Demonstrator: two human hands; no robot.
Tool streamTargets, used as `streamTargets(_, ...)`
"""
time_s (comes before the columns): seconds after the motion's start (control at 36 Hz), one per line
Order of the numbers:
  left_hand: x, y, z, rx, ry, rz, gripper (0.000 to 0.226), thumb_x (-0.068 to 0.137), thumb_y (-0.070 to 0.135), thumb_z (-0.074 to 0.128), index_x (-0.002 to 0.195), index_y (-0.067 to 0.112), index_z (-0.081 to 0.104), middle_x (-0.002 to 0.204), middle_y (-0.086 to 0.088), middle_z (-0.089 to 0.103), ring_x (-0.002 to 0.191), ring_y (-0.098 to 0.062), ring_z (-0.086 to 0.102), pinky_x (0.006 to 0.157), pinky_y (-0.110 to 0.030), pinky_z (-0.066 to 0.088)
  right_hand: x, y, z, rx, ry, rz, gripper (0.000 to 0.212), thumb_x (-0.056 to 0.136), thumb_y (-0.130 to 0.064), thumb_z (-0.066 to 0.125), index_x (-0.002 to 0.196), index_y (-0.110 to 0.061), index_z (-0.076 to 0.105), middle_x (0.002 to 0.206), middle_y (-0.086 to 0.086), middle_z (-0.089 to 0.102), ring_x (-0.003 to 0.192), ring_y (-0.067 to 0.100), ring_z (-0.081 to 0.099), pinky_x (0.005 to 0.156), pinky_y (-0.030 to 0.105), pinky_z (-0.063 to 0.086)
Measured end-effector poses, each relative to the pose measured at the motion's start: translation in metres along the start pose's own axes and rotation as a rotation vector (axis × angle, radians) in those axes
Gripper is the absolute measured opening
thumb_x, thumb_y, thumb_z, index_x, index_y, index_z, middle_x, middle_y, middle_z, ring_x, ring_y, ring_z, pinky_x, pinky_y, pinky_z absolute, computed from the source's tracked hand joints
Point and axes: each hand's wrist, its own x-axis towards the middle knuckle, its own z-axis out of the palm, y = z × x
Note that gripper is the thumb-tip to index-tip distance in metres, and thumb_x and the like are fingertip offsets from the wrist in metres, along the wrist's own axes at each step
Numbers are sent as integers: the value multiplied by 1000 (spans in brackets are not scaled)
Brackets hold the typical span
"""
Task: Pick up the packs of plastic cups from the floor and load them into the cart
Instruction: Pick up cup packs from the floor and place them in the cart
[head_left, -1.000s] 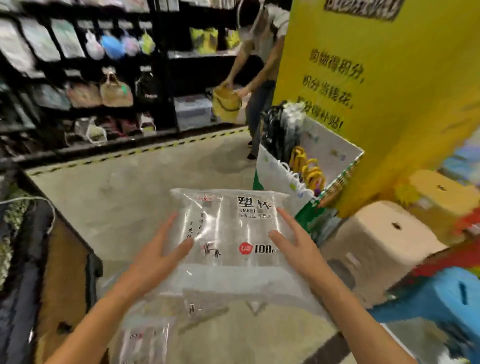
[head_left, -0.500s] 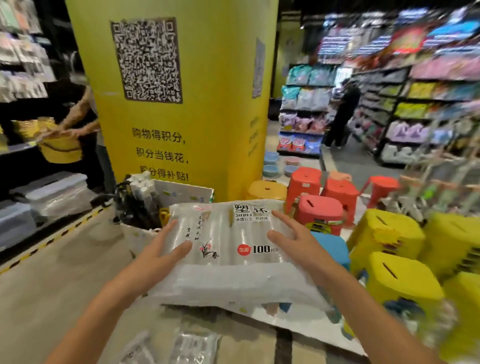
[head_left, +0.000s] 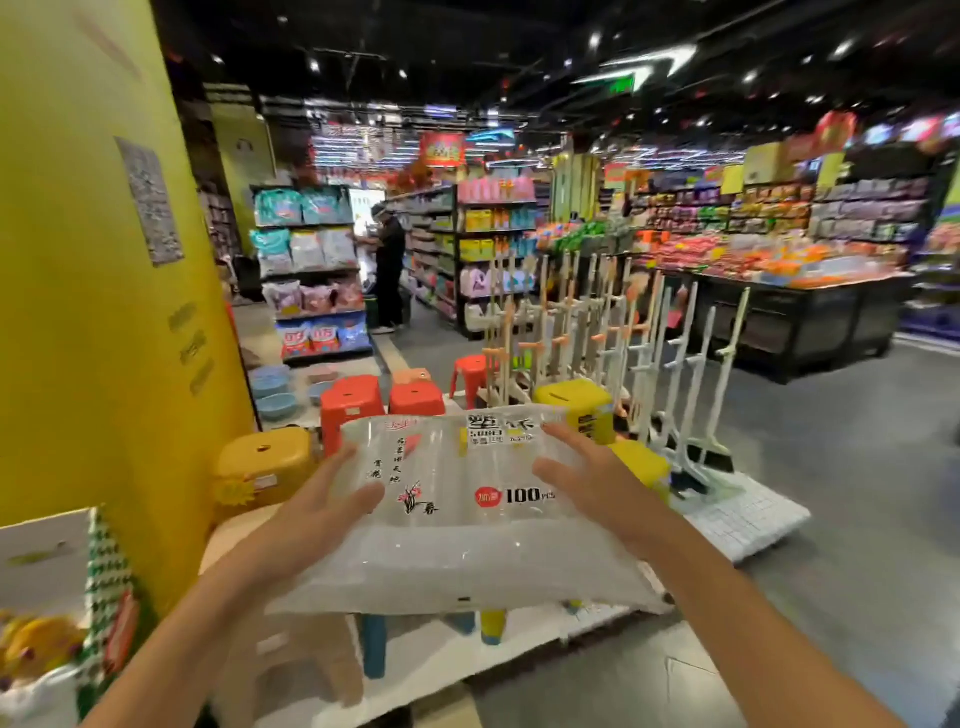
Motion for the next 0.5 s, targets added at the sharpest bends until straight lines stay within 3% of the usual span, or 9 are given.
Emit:
streamTargets(0.08, 10, 24, 45, 1, -79, 54, 72, 88, 58, 56, 149, 50, 19, 161, 8, 15, 143, -23, 27, 108, -43, 33, -17, 21, -53, -22, 59, 18, 55, 92, -39, 64, 144, -39, 44, 152, -9, 39, 129, 11, 44, 98, 30, 45)
streamTargets(0.17, 17, 49, 95, 0, -133, 79, 71, 86, 60, 57, 147, 53, 21, 159, 5, 21, 130, -21, 38, 91, -36, 41, -40, 42, -105, -27, 144, 72, 53, 93, -40, 63, 142, -43, 44, 152, -11, 39, 129, 12, 45, 92, 27, 43)
streamTargets(0.19, 20, 56, 112, 5, -153, 97, 73, 83, 64, 59, 145, 54, 23, 158, 3, 24, 131, -22, 40, 91, -34, 40, -48, 50, -122, -33, 174, 92, 53, 92, -41, 63, 142, -45, 44, 150, -10, 41, 128, 13, 48, 95, 29, 45)
streamTargets(0.28, 28, 80, 170, 27, -230, 191, 92, 63, 83, 60, 143, 52, 28, 157, 2, 29, 141, -24, 33, 114, -44, 30, -75, 73, -173, -50, 265, 138, 53, 91, -41, 63, 140, -47, 44, 143, -6, 49, 117, 14, 57, 99, 36, 49)
streamTargets(0.39, 20, 119, 258, 64, -318, 270, 87, 80, 67, 58, 152, 30, 26, 158, 1, 26, 146, -26, 24, 115, -43, 22, -119, 113, -239, -90, 375, 184, 56, 92, -40, 63, 143, -45, 42, 149, -8, 40, 134, 14, 41, 98, 26, 35)
streamTargets(0.5, 3, 153, 340, 36, -396, 251, 85, 64, 82, 61, 138, 52, 33, 149, 5, 36, 136, -28, 40, 99, -38, 36, -165, 155, -296, -106, 486, 265, 58, 91, -42, 63, 144, -47, 40, 156, -7, 33, 141, 16, 35, 98, 28, 34)
